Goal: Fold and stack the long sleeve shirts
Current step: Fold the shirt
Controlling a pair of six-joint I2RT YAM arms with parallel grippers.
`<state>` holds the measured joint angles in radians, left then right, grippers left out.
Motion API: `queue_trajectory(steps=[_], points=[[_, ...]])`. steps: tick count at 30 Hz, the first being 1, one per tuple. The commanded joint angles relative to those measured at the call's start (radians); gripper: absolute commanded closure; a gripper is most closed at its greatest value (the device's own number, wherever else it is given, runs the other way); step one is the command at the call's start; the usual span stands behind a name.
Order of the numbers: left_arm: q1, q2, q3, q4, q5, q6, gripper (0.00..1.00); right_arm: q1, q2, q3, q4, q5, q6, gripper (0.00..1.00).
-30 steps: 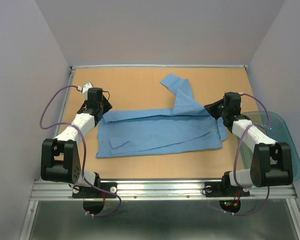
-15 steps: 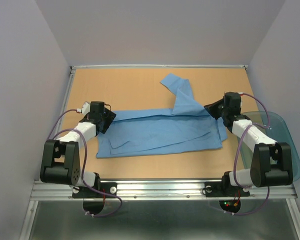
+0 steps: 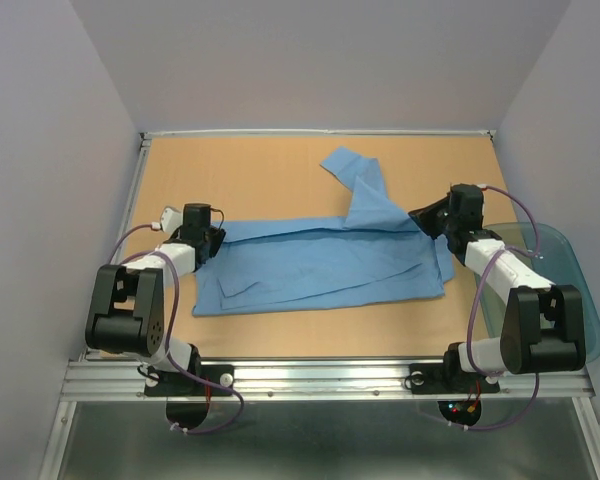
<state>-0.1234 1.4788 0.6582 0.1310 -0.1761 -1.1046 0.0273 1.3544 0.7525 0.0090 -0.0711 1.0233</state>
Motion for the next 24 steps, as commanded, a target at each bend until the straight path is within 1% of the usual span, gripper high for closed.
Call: queue_trajectory(steps=[1, 3, 4, 6, 7, 9, 12, 18, 21, 24], points=[[-0.001, 0.014, 0.024, 0.025, -0.074, 0.043, 0.72, -0.017, -0.02, 0.019, 0.022, -0.001, -0.02, 0.99], [-0.001, 0.017, 0.056, 0.025, -0.092, 0.095, 0.8, -0.02, -0.023, 0.024, 0.02, -0.002, -0.026, 0.99], [-0.001, 0.015, 0.072, 0.022, -0.097, 0.159, 0.85, -0.023, -0.027, 0.03, 0.02, -0.004, -0.026, 0.99], [-0.001, -0.001, 0.104, 0.022, -0.12, 0.221, 0.9, -0.023, -0.032, 0.037, 0.019, -0.01, -0.028, 0.99], [-0.002, -0.009, 0.115, 0.024, -0.129, 0.256, 0.94, -0.023, -0.034, 0.041, 0.019, -0.012, -0.029, 0.99], [-0.002, -0.031, 0.133, 0.032, -0.151, 0.339, 0.94, -0.023, -0.037, 0.045, 0.019, -0.01, -0.037, 0.99], [-0.002, -0.049, 0.13, 0.038, -0.135, 0.379, 0.94, -0.023, -0.034, 0.036, 0.017, -0.01, -0.04, 0.99], [-0.002, -0.032, 0.026, 0.021, -0.083, 0.287, 0.9, -0.023, -0.044, -0.016, 0.016, -0.024, -0.032, 1.0], [-0.002, -0.018, 0.009, -0.017, -0.077, 0.263, 0.88, -0.023, -0.057, -0.03, 0.013, -0.03, -0.034, 1.0], [-0.002, -0.034, 0.004, -0.059, -0.086, 0.253, 0.84, -0.023, -0.077, -0.042, 0.008, -0.027, -0.042, 0.99]])
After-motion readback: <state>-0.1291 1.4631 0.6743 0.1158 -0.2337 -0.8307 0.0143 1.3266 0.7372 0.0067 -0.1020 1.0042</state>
